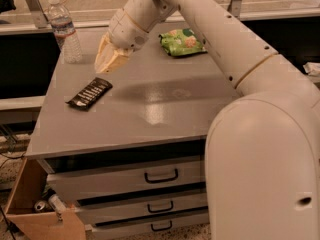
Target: Pick rxbar chocolate
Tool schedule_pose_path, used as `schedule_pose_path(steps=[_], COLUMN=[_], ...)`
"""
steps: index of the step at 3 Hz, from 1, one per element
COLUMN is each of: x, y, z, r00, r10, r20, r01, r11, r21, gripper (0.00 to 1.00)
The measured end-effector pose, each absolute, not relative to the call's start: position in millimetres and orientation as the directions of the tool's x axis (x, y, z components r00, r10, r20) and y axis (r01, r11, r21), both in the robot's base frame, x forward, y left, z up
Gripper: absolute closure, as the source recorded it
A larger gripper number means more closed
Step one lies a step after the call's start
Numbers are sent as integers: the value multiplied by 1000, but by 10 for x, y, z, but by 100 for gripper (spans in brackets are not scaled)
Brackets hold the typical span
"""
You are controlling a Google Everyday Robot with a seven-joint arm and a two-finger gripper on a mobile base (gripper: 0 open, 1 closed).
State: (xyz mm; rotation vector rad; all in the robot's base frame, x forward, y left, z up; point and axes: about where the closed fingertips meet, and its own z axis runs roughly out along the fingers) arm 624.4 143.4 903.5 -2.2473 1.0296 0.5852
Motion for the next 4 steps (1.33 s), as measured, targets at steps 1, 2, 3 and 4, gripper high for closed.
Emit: schedule_pose_path(steps=[1,2,3,4], x=[6246,6295,6352,6380], y=[1573,1709,1804,1946], z=[8950,8828,8685,8537], r00=[625,645,647,644], r10=[-508,-502,-497,-485], r20=[-593,-577,-579,-592], r01=[-758,-730,-717,-705], r11=[-574,-629,-655,-676], r21=[-309,-269,-239,-213], gripper=[17,0,0,0])
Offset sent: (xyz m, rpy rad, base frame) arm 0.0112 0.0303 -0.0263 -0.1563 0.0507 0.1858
